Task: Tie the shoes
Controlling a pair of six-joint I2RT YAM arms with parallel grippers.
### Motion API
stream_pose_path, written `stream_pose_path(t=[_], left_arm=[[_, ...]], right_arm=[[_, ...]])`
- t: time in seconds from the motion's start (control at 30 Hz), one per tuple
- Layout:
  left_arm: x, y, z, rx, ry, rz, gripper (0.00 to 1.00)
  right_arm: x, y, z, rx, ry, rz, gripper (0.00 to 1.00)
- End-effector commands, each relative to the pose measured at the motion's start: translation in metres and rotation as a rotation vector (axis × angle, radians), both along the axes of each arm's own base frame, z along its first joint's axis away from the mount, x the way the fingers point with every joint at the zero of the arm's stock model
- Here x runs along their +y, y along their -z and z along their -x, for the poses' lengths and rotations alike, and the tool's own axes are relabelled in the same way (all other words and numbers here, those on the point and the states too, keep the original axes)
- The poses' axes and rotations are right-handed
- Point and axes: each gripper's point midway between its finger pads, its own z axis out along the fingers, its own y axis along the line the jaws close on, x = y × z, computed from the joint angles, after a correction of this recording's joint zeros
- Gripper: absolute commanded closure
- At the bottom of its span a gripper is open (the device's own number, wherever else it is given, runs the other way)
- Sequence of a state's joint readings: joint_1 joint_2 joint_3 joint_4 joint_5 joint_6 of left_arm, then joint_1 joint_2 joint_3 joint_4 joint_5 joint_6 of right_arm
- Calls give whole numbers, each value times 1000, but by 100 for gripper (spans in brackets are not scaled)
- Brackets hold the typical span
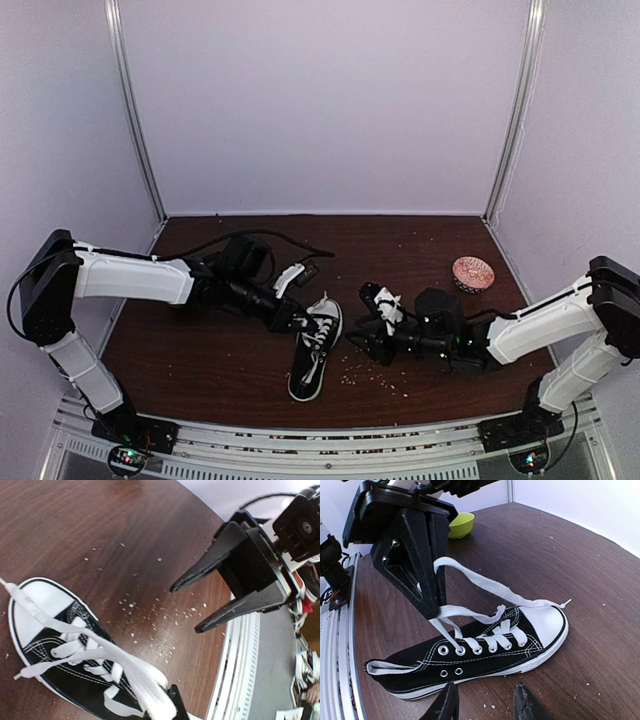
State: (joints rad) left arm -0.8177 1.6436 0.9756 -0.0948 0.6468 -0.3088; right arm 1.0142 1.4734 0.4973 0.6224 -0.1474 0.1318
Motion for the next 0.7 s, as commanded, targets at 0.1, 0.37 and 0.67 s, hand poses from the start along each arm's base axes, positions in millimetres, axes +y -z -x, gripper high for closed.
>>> stream_pose_path(t=[0.1, 0.37, 0.67], left_arm=[[0, -19, 25, -19, 192, 57, 100], [-2, -20, 26, -31, 218, 59, 100], [-5, -20, 25, -32, 230, 64, 100]], right_arm=[[15, -6, 21, -232, -155, 73, 61], [38, -8, 12, -346, -196, 147, 60], [59, 2, 2, -364, -205, 173, 60]])
